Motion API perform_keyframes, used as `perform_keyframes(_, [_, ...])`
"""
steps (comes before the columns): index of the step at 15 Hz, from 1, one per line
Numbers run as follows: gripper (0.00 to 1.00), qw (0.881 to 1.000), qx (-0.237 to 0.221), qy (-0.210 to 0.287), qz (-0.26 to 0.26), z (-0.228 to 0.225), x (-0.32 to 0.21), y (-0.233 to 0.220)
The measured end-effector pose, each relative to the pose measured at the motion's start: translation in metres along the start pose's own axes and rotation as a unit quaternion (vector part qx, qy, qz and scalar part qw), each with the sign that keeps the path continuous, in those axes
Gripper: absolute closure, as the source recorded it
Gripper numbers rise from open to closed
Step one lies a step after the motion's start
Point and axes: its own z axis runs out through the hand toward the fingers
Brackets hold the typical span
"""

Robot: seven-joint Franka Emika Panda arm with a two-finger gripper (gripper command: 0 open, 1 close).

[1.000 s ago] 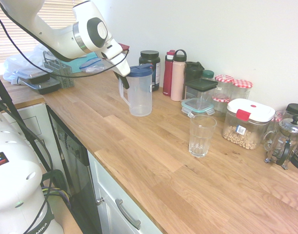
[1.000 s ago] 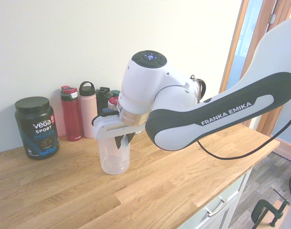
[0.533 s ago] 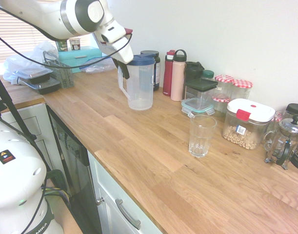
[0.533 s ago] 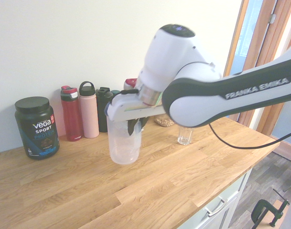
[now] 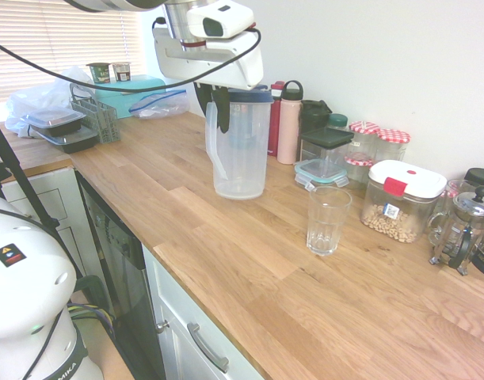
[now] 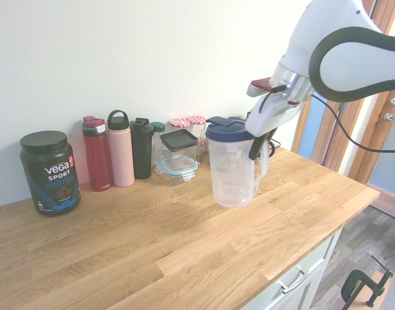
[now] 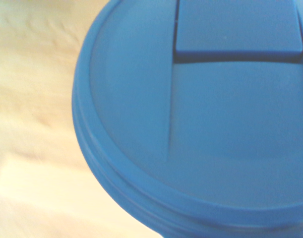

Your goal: Pour me some water

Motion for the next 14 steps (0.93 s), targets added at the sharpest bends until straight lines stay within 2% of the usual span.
perform_keyframes(2, [1.00, 1.000, -0.001, -0.012, -0.014, -0.008, 0.011, 0.046])
perform_keyframes(7, [1.00, 0.999, 0.007, -0.036, -0.004, -0.010, 0.041, 0.154])
perform_keyframes(9, [1.00, 0.999, -0.021, -0.035, 0.006, -0.013, 0.061, 0.185])
perform_keyframes(11, [1.00, 0.998, -0.051, -0.043, 0.001, -0.013, 0.085, 0.199])
perform_keyframes(14, [1.00, 0.993, -0.091, -0.074, -0.024, 0.005, 0.118, 0.188])
